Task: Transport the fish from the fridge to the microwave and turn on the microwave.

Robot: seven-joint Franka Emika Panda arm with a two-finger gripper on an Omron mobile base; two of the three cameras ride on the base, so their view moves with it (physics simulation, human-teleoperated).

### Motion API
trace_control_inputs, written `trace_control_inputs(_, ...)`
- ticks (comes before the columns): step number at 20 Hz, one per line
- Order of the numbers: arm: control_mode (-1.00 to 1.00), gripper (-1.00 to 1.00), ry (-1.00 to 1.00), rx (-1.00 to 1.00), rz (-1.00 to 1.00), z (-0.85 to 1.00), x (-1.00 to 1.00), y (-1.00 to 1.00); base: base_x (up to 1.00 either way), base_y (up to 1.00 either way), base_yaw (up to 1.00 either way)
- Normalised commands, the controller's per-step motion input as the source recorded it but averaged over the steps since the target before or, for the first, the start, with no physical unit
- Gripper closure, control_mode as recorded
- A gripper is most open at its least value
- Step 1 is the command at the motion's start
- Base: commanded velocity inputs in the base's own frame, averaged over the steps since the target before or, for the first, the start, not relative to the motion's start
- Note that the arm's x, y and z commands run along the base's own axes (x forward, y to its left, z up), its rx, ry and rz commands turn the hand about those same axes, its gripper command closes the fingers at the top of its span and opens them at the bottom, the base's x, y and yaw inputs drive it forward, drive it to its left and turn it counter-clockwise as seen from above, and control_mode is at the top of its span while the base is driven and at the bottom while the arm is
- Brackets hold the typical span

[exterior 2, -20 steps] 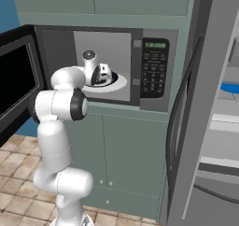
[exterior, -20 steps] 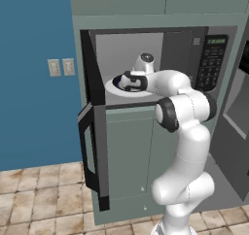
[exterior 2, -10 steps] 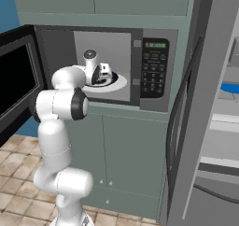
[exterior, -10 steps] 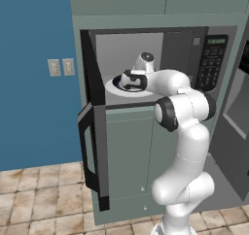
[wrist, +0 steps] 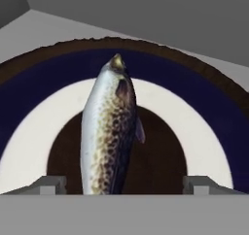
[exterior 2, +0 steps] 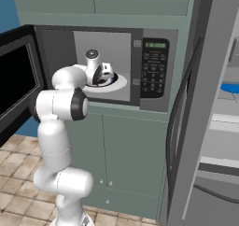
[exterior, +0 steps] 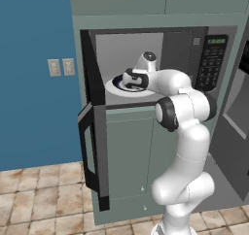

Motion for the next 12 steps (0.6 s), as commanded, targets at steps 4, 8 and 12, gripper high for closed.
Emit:
trace_control_inputs(4, -1.0, -1.0, -0.04, 0.0, 0.0, 0.11, -0.04, -0.03, 0.0, 0.0, 0.0)
trace_control_inputs(8, -1.0, -1.0, -0.07, 0.0, 0.0, 0.13, -0.05, 0.0, 0.0, 0.0, 0.0)
trace_control_inputs(12, -1.0, -1.0, -0.09, 0.0, 0.0, 0.12, -0.07, 0.0, 0.0, 0.0, 0.0)
